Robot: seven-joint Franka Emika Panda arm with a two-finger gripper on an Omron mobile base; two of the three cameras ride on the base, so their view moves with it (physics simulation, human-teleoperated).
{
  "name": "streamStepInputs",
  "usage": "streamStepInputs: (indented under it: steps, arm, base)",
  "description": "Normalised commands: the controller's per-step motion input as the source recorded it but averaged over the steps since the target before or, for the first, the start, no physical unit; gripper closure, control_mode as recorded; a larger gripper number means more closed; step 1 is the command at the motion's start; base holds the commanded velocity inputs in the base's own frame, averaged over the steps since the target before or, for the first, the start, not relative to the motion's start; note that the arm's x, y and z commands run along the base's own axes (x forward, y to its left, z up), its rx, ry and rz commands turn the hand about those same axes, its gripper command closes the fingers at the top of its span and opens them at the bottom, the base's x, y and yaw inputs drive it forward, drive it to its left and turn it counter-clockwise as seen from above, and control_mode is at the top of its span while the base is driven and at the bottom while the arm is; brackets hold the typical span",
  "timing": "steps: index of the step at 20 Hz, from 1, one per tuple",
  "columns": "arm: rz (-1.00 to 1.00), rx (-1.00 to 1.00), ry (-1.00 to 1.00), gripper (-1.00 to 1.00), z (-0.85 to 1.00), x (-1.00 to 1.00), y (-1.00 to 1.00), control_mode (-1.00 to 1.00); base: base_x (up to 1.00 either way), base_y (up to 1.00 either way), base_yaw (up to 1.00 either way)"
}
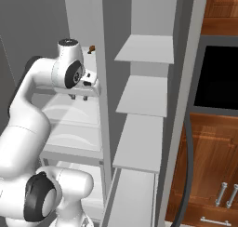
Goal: Take the oranges from the fridge shelf and place them in the freezer drawer to begin freezing them.
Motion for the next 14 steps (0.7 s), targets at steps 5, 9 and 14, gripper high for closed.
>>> streamStepInputs:
  steps: [5,9,14]
  arm:
    - [0.00,0.00,-0.09,-1.00,0.00,-0.12,0.13,-1.00]
    - [0.00,0.01,-0.27,-1.00,0.14,-0.54,0.36,-1.00]
    - [0.00,0.01,-0.19,-1.00,0.39,-0.15,0.89,-1.00]
  base:
    - [0.00,0.00,0.00]
    - [0.00,0.00,0.00]
    - [0.00,0.00,0.00]
